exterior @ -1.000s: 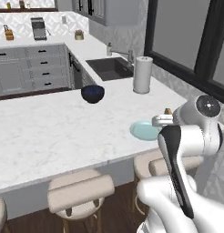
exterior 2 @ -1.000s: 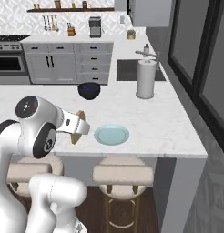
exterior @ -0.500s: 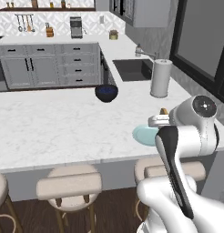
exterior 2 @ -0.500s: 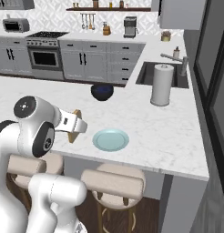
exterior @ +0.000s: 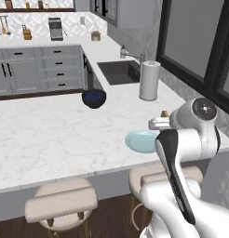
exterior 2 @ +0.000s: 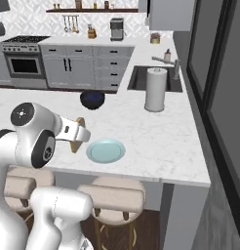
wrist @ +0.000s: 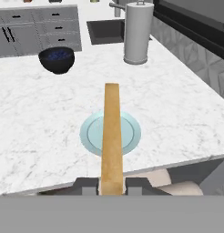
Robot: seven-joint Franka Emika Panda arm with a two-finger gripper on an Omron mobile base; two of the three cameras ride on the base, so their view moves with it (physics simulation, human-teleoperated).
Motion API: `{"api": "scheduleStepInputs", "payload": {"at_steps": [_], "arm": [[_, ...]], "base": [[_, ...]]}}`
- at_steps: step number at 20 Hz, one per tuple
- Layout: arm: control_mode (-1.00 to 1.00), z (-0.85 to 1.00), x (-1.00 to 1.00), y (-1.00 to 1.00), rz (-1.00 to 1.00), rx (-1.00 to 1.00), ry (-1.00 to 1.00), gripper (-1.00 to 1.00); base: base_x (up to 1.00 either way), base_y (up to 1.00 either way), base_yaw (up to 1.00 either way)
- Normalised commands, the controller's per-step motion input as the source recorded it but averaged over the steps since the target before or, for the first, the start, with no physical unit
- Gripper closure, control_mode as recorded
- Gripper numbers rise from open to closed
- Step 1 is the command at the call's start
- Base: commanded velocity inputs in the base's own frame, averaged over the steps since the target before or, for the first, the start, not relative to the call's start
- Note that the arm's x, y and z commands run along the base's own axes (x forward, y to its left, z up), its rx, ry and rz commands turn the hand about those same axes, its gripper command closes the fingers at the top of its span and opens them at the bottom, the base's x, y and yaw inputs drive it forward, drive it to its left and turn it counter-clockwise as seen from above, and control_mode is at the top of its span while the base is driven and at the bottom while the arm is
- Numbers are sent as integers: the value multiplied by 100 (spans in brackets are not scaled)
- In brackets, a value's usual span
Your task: Start the toaster. Once the lever pops up, take the bread to the plate on the dining counter.
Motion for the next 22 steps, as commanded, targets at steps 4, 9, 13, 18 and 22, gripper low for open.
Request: {"api": "scheduleStepInputs", "payload": {"at_steps": [4,9,13,18,22], "arm": [[100,0,0,0,0,0,0,100],[100,0,0,0,0,0,0,100],[100,0,0,0,0,0,0,100],[-100,-8,11,0,1,1,0,100],[-100,-46,34,-6,5,12,5,100]], "base": [[67,2,-6],[46,0,0],[15,0,0],[8,0,0],[0,0,0]]}}
